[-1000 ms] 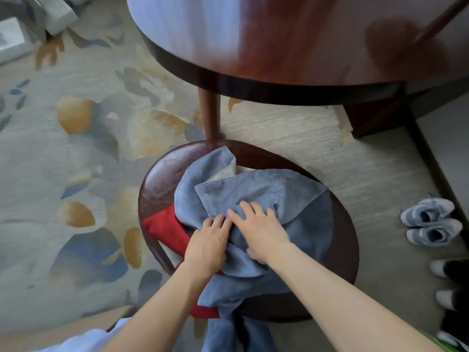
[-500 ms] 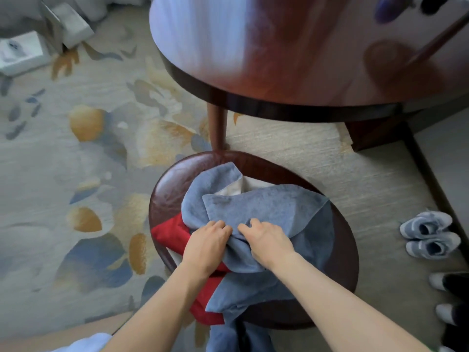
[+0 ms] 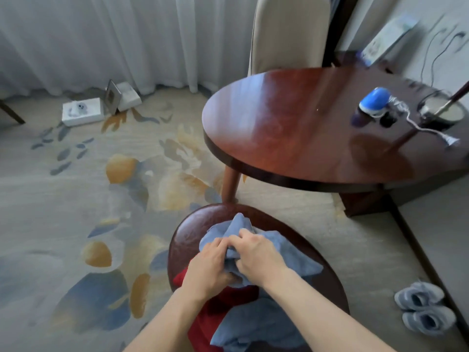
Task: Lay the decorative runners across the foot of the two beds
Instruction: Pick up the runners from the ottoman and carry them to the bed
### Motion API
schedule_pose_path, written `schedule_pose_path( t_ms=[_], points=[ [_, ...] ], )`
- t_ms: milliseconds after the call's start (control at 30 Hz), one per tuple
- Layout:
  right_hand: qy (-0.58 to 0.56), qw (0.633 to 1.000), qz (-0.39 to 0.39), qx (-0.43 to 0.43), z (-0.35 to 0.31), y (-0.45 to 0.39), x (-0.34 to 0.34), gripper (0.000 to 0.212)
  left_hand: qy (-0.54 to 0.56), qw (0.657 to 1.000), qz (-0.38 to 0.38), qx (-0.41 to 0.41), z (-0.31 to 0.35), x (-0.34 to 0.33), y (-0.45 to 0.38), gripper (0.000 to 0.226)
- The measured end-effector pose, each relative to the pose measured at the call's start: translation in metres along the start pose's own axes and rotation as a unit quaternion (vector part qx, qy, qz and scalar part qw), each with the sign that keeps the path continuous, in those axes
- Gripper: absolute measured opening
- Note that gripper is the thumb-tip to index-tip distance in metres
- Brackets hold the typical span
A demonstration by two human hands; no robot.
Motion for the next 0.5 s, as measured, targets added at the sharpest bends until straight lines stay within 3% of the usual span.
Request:
schedule_pose_path(
  t_ms=[100, 200, 367, 433, 500],
  points=[
    [-0.041, 0.999, 0.02, 0.023, -0.008, 0.008, 0.014, 0.035, 0.023, 0.999, 0.045, 0.003, -0.004, 0.02, 0.004, 0.029],
    [-0.065, 0.998, 0.019, 0.014, 0.001, 0.022, 0.018, 0.065, 0.06, 0.995, 0.076, -0.005, -0.013, 0.042, 0.013, 0.01],
    [-0.017, 0.996, -0.057, -0.073, 0.03, 0.043, -0.013, 0.109, 0.074, 0.991, 0.113, -0.024, -0.025, 0.077, 0.039, 0.015],
    [-0.054, 0.992, -0.05, -0.105, 0.025, 0.037, -0.021, 0.11, 0.073, 0.99, 0.115, -0.038, -0.025, 0.087, 0.049, 0.017],
    [-0.119, 0.986, -0.016, -0.116, 0.012, 0.028, -0.026, 0.086, 0.075, 0.99, 0.11, -0.054, -0.021, 0.095, 0.057, 0.017]
  ],
)
Point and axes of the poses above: each hand's wrist, its own y-axis away from the middle knuckle, its own x-axis out of the back of the hand, z = x × y, the point moved 4 cm from there along -y, towards the middle knuckle, and after that the axes turned 11 degrees about -y, right-handed, at the moved point
